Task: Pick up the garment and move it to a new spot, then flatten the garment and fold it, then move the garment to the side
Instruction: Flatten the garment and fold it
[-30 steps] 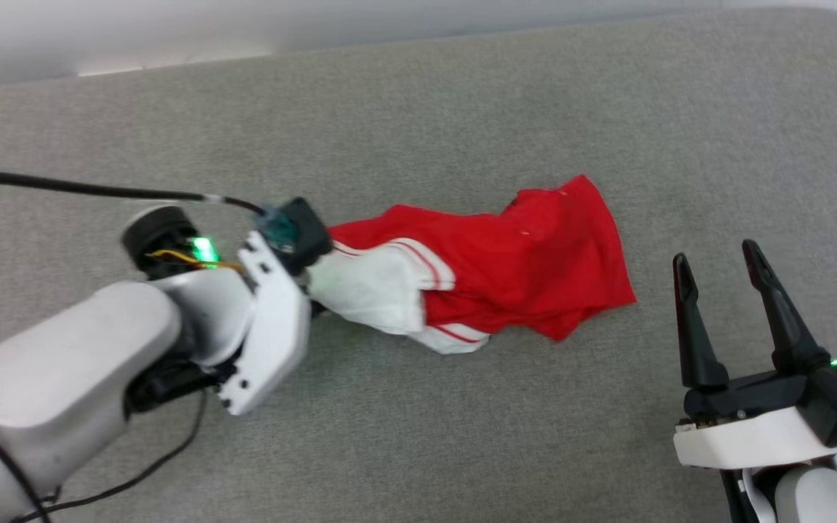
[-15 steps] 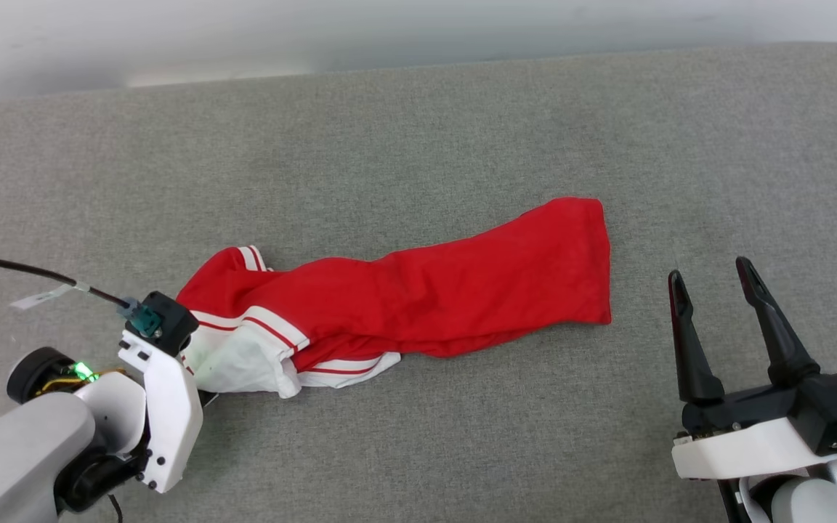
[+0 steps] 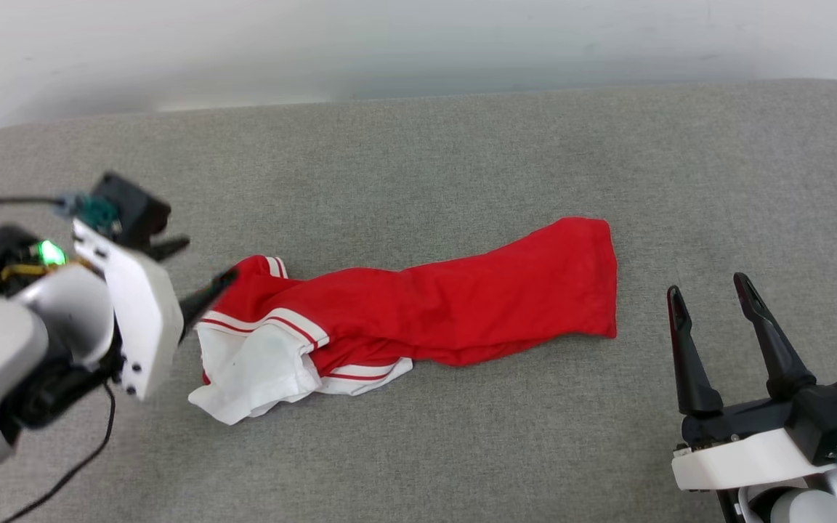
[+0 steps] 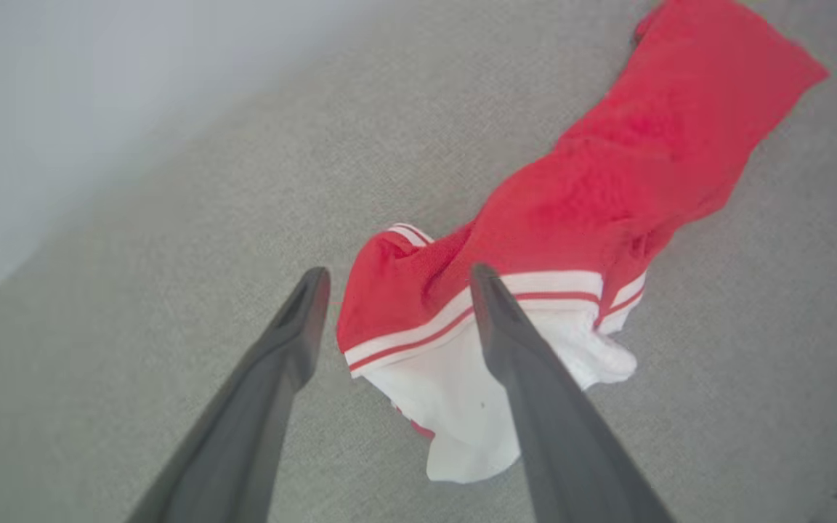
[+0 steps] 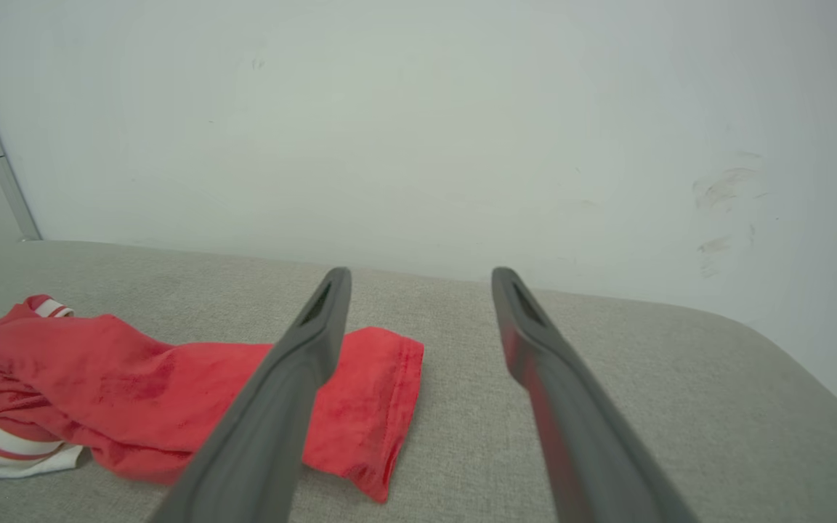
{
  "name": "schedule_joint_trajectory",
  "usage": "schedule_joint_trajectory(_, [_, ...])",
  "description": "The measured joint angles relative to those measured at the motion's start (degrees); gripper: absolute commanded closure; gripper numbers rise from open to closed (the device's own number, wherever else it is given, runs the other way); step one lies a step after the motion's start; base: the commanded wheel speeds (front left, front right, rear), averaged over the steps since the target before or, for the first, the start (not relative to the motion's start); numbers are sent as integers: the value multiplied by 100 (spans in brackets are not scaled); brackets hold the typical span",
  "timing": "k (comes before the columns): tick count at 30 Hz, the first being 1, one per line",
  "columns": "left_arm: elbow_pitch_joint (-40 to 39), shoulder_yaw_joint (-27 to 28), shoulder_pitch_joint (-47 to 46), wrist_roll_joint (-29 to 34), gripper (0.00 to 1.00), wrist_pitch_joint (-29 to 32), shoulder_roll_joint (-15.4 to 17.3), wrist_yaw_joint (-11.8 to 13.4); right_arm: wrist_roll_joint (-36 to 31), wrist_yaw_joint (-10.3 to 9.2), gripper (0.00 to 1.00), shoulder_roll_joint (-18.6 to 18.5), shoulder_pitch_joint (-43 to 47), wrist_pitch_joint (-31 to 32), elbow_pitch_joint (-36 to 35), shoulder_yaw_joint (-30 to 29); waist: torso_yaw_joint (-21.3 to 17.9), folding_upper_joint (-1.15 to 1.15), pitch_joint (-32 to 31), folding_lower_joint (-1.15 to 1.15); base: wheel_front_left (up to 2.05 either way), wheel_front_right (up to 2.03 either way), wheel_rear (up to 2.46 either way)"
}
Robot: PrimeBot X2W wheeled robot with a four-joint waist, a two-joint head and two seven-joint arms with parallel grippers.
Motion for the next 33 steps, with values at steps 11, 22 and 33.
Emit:
schedule_joint_trajectory(11, [-342, -258, -752, -68, 0, 1360, -240, -502, 35, 0, 0, 0, -5, 0, -13, 77, -223, 0, 15, 0, 0, 0, 0])
schedule_joint_trajectory(22, [-375, -849, -304, -274, 0, 2121, -168, -738, 82, 0, 0, -1, 18, 0, -63, 31, -412, 0, 159, 0, 0, 0, 0])
schedule_joint_trajectory(33, [504, -1022, 83, 182, 0, 2179, -390, -843, 80, 0, 0, 0, -145, 0, -123, 62, -499, 0, 474, 0, 0, 0, 0])
